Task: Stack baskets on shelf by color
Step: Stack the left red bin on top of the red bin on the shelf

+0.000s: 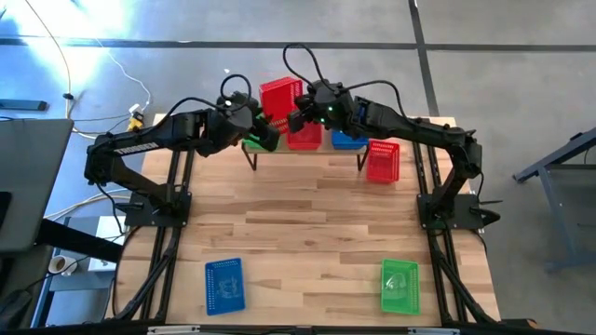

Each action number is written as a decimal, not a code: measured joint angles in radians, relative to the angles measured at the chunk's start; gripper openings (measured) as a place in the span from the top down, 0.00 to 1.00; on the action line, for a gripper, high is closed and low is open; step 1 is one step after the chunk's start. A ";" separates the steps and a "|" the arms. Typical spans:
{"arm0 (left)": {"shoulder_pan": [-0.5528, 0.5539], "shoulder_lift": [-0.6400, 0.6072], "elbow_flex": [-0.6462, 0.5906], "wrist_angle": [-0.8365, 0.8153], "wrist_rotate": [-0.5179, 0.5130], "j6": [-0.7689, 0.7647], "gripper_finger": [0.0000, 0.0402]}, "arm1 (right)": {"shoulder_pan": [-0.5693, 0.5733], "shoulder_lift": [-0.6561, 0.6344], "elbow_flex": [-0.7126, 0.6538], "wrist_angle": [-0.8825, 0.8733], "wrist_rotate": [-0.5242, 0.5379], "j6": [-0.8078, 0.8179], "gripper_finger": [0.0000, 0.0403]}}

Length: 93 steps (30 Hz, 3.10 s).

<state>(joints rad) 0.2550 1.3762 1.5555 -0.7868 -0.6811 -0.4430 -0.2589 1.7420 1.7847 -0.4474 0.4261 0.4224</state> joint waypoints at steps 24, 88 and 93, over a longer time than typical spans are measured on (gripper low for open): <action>0.029 -0.116 0.000 -0.004 0.042 0.261 0.56 | -0.126 -0.002 0.289 -0.413 -0.059 0.193 1.00; 0.029 -0.143 0.000 -0.142 0.042 0.316 0.56 | -0.315 0.203 0.288 -0.756 -0.622 0.475 1.00; 0.029 -0.143 0.000 -0.142 0.041 0.316 0.56 | -0.315 0.203 0.288 -0.758 -0.627 0.475 1.00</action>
<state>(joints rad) 0.2840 1.2335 1.5555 -0.9283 -0.6396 -0.1268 -0.5739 1.9450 2.0727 -1.2050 -0.2005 0.8978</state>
